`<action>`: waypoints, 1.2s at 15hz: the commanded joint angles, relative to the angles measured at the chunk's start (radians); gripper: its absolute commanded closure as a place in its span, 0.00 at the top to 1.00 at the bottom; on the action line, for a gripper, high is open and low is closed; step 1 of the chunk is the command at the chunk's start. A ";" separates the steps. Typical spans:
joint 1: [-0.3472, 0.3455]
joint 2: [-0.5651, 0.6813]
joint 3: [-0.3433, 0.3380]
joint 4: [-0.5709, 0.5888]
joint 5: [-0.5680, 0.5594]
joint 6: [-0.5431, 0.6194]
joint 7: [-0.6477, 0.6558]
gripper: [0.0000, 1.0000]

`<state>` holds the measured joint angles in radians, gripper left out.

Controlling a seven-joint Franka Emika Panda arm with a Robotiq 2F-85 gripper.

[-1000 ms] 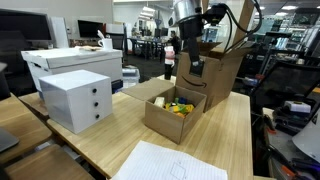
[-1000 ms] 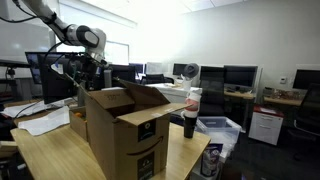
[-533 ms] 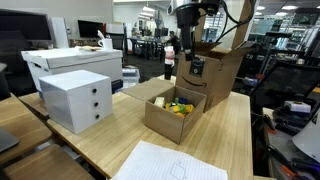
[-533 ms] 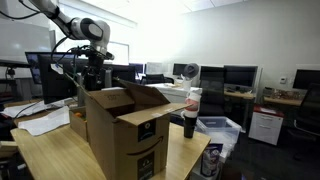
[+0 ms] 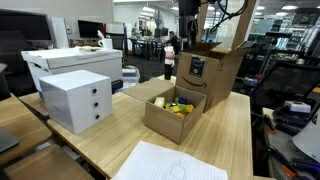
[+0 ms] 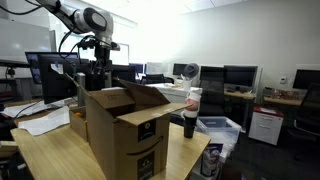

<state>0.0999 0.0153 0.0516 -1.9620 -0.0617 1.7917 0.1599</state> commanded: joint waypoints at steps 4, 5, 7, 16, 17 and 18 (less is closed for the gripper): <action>-0.027 -0.048 -0.006 0.022 -0.014 -0.144 0.133 0.64; -0.030 -0.052 -0.008 0.026 -0.012 -0.166 0.149 0.58; -0.037 -0.056 -0.013 0.029 -0.011 -0.188 0.165 0.47; -0.085 -0.066 -0.053 -0.001 -0.051 -0.160 0.206 0.03; -0.090 -0.066 -0.056 -0.003 -0.056 -0.160 0.211 0.02; -0.094 -0.066 -0.060 -0.006 -0.061 -0.155 0.212 0.00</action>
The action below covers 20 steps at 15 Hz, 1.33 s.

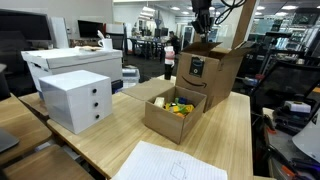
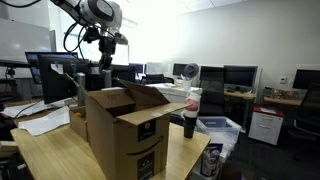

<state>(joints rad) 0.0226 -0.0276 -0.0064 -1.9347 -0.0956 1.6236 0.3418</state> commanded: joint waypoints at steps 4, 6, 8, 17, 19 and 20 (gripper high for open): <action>-0.025 -0.022 -0.011 -0.055 -0.049 0.047 0.013 0.02; -0.026 -0.025 -0.009 -0.066 -0.062 0.080 0.002 0.02; -0.025 -0.026 -0.008 -0.076 -0.071 0.113 -0.004 0.02; -0.022 -0.045 0.000 -0.121 -0.135 0.273 -0.010 0.02; -0.022 -0.048 0.001 -0.124 -0.144 0.297 -0.009 0.02; -0.022 -0.054 0.001 -0.126 -0.145 0.307 -0.012 0.02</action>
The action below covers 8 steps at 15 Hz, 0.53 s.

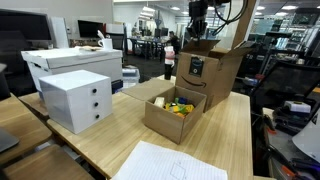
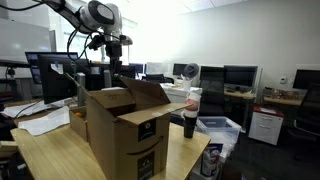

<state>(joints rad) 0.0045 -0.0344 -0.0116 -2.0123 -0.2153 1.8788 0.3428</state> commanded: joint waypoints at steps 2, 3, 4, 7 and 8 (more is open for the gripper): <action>-0.005 -0.058 0.007 -0.053 -0.031 0.070 -0.013 0.02; -0.006 -0.062 0.007 -0.054 -0.032 0.079 -0.013 0.02; -0.006 -0.069 0.007 -0.057 -0.031 0.086 -0.013 0.02; -0.006 -0.109 0.011 -0.069 -0.024 0.080 -0.008 0.02; -0.010 -0.107 0.009 -0.065 -0.024 0.084 -0.013 0.02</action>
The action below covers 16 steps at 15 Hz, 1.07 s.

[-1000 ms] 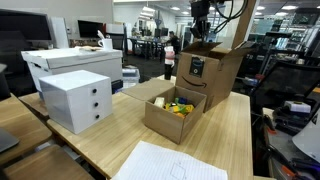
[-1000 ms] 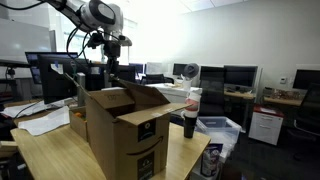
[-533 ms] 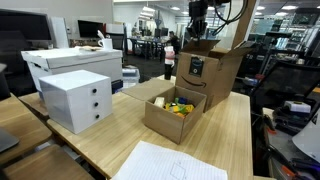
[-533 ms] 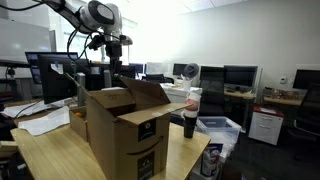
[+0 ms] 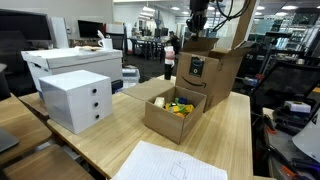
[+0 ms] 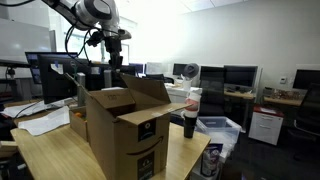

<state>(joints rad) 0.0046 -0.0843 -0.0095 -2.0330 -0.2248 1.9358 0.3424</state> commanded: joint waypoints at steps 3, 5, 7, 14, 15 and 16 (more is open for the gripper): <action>-0.016 -0.057 0.004 -0.033 -0.012 0.032 -0.019 0.02; -0.019 -0.044 -0.001 -0.026 -0.005 0.034 -0.035 0.02; -0.020 -0.031 -0.006 -0.024 0.000 0.034 -0.048 0.02; -0.030 0.051 -0.032 -0.012 0.010 0.123 -0.114 0.02; -0.031 0.061 -0.033 -0.005 0.012 0.134 -0.122 0.02; -0.031 0.077 -0.034 0.007 0.013 0.140 -0.130 0.02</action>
<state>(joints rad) -0.0117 -0.0460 -0.0430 -2.0486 -0.2247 2.0361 0.2665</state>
